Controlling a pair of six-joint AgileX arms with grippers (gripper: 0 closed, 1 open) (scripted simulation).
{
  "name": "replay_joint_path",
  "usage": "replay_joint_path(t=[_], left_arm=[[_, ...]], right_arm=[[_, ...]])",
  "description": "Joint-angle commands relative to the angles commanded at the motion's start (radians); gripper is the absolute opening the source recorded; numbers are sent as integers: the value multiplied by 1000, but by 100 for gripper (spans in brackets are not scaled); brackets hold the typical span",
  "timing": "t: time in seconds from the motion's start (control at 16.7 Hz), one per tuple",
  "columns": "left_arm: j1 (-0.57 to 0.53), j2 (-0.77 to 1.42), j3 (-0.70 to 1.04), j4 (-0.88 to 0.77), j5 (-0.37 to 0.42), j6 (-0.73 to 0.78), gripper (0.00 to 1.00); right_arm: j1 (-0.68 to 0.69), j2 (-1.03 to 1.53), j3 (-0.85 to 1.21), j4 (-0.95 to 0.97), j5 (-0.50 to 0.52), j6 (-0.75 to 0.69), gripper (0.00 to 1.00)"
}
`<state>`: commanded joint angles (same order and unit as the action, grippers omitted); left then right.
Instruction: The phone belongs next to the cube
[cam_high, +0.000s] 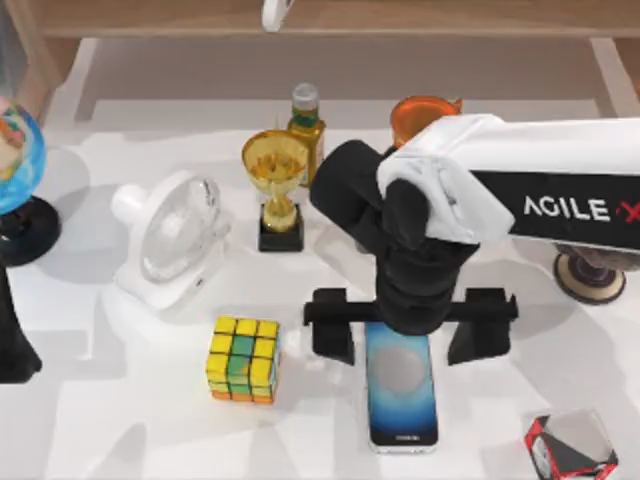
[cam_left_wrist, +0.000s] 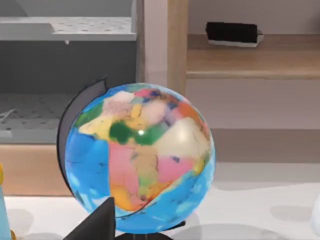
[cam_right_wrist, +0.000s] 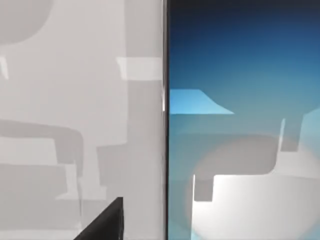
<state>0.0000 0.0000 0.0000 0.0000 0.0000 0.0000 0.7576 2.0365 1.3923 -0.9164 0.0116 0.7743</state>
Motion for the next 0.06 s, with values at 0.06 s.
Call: replay_joint_path(t=[0.06], left_arm=[[0,0,0,0,0,0,100]], right_arm=[[0,0,0,0,0,0,100]])
